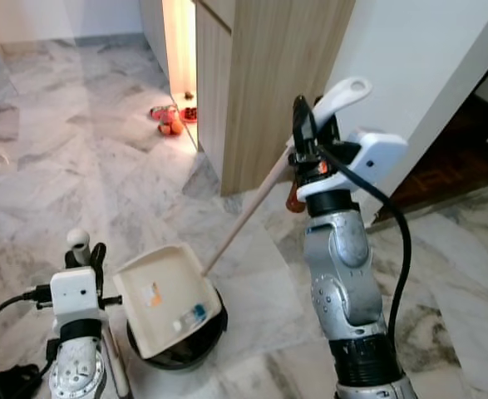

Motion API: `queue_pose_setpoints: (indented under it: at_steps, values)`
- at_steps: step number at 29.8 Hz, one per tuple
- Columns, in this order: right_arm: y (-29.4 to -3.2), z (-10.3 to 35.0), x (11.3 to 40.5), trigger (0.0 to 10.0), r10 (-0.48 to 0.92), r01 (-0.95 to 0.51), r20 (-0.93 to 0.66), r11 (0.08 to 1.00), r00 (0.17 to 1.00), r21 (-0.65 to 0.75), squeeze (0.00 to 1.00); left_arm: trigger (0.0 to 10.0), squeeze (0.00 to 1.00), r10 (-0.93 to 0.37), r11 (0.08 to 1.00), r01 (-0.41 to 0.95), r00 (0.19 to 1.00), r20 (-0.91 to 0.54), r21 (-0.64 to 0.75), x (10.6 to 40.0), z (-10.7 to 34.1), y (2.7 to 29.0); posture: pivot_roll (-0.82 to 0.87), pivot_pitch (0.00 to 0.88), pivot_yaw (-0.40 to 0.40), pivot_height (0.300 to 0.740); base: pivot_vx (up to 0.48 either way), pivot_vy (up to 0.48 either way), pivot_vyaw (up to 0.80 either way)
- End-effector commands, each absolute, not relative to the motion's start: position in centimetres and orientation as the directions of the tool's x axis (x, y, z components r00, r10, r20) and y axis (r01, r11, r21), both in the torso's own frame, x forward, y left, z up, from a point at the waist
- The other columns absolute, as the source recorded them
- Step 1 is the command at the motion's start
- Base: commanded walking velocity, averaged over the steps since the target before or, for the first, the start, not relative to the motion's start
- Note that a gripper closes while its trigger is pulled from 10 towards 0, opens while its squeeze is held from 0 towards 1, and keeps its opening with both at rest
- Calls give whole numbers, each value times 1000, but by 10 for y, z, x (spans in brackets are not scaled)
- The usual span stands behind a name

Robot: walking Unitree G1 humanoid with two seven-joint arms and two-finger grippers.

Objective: Sweep floor

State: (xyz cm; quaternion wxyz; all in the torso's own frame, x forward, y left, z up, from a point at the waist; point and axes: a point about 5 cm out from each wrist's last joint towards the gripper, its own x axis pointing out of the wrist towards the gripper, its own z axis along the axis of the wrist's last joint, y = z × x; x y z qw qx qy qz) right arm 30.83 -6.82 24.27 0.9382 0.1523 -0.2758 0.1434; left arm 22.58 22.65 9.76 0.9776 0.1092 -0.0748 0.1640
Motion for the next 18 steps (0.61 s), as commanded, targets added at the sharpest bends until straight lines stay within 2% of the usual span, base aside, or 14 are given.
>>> queue_pose_setpoints:
  at_steps: [1, 8, 18]
  values:
    - [-66, 264, 298, 10000, 154, -384, 658, 896, 737, 221, 0, 10000, 0, 293, 923, -334, 932, 215, 192, 226, 104, 226, 82, 83, -77, 740, 0, 0, 0]
    - [-54, 270, 289, 10000, 182, -418, 697, 889, 693, 185, 0, 10000, 0, 292, 923, -333, 932, 216, 191, 226, 104, 225, 82, 85, -78, 740, 0, 0, 0]
    - [-19, 276, 261, 10000, 268, -534, 750, 835, 605, 131, 0, 10000, 4, 287, 926, -328, 934, 214, 189, 225, 104, 224, 84, 91, -78, 740, 0, 0, 0]
